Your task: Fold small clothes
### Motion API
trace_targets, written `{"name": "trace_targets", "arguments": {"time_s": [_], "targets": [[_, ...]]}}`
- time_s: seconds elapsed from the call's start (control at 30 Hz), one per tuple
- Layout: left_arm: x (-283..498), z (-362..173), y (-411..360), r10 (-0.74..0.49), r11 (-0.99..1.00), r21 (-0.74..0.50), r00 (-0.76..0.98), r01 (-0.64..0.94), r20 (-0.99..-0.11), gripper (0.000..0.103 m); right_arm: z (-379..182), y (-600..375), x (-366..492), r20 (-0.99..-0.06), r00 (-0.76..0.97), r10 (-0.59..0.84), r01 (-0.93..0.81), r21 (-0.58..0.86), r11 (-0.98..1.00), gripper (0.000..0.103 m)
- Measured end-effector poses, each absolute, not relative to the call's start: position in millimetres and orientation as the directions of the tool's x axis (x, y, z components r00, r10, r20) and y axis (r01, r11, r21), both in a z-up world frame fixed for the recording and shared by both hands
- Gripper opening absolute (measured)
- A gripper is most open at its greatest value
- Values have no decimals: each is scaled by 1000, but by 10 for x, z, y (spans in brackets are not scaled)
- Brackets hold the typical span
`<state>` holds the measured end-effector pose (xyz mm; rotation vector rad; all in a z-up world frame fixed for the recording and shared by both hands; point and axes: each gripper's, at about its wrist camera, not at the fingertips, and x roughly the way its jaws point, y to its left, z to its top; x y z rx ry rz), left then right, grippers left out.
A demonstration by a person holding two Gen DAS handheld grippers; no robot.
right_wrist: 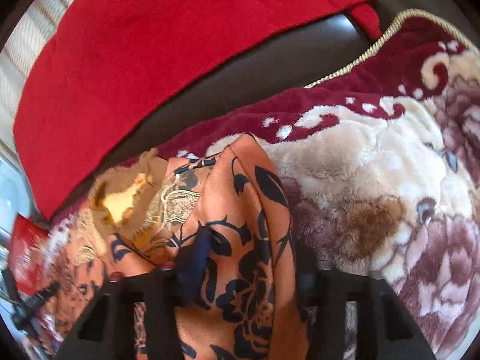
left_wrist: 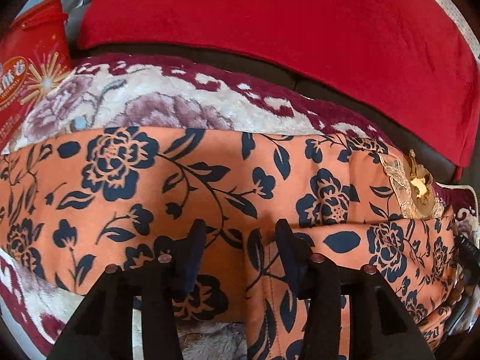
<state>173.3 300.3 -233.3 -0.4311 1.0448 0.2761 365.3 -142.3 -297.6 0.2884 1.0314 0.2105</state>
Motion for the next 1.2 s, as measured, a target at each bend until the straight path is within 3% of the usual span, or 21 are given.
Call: {"name": "trace_targets", "arguments": {"time_s": [0.07,0.17,0.3,0.6,0.7,0.77,0.9,1.0,1.03,1.07,1.1,1.17,1.2], "targets": [[1775,-2372,2959,6,892,-208,471,-401,-882,48,-2943,-1399,3638,-803,506,317,-60,334,941,16],[1820,-2387,2868,-20,906,-220,481,-362,-877,18,-2841,-1390,3573,-789,545,283,-63,298,952,8],[1812,-2291,2846,-33,903,-256,538,-346,-843,13,-2720,-1460,3506,-755,604,255,-44,288,957,7],[1827,-1780,2747,-38,917,-320,747,-237,-663,12,-2739,-1689,3573,-725,654,218,38,319,947,7],[2005,-1713,2633,33,944,-238,781,-230,-624,12,-2771,-1769,3599,-709,680,188,81,327,942,7],[2159,-1849,2562,89,952,-164,750,-257,-655,13,-2816,-1837,3618,-704,690,169,112,335,936,7],[2384,-2306,2639,105,923,-132,567,-362,-817,16,-2999,-1938,3713,-738,636,226,135,396,908,8],[2254,-2303,2824,156,895,-107,528,-433,-835,16,-2957,-2069,3697,-737,624,259,170,452,876,28],[2179,-2210,2879,190,890,-89,542,-447,-818,16,-2907,-2112,3678,-742,619,256,189,458,869,39],[2087,-2103,2947,214,884,-85,559,-461,-801,17,-2861,-2149,3654,-744,620,250,204,460,864,60],[1974,-1994,3032,234,873,-92,576,-479,-783,19,-2796,-2201,3612,-736,635,237,220,466,857,67],[1676,-1805,3239,277,840,-115,601,-530,-750,27,-2625,-2281,3491,-697,689,197,231,469,852,70],[1540,-1758,3331,306,819,-115,597,-563,-742,39,-2539,-2285,3436,-686,705,182,224,458,860,70]]}}
